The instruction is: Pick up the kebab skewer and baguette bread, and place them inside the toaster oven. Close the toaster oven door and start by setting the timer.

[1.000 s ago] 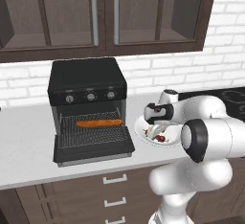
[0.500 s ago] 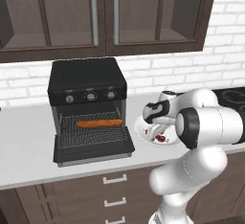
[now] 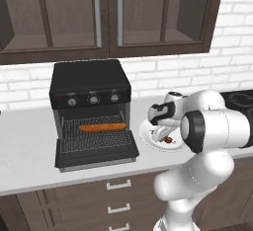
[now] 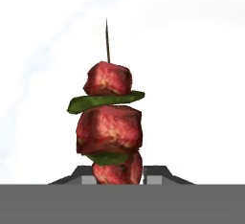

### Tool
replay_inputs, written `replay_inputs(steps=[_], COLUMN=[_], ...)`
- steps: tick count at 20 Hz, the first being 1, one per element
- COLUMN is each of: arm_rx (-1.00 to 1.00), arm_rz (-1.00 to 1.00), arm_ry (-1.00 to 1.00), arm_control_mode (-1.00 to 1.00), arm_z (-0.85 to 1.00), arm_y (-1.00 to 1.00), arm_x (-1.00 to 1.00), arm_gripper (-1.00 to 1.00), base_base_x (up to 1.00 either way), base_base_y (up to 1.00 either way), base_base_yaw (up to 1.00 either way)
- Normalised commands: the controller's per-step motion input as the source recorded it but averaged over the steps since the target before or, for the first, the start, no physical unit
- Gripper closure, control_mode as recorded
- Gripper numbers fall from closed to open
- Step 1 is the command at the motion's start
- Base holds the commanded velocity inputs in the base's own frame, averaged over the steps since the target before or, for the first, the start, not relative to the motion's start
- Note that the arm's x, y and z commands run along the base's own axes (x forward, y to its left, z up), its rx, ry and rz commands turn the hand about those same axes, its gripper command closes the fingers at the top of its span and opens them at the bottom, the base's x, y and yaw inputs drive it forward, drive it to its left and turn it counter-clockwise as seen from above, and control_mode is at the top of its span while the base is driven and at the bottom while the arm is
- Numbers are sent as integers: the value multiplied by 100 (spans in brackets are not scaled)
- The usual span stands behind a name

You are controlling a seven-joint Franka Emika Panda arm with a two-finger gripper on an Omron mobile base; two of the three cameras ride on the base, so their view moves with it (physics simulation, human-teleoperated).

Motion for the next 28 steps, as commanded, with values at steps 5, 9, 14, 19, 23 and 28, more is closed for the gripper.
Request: replay_inputs(steps=[5,9,14,19,23,28], arm_rx=[0,0,-6,-2,-1,-7], arm_rz=[8,12,19,39,41,30], arm_ry=[-10,-17,-12,-16,-11,-23], arm_control_mode=[-100,-100,-100,-100,-100,-100], arm_z=[98,100,97,97,90,38], arm_y=[-1,29,88,100,100,100], arm_x=[-57,-81,-45,-24,-15,-5], arm_gripper=[100,100,100,100,100,100], base_base_x=[0,0,0,0,0,0], base_base_y=[0,0,0,0,0,0], base_base_yaw=[0,0,0,0,0,0])
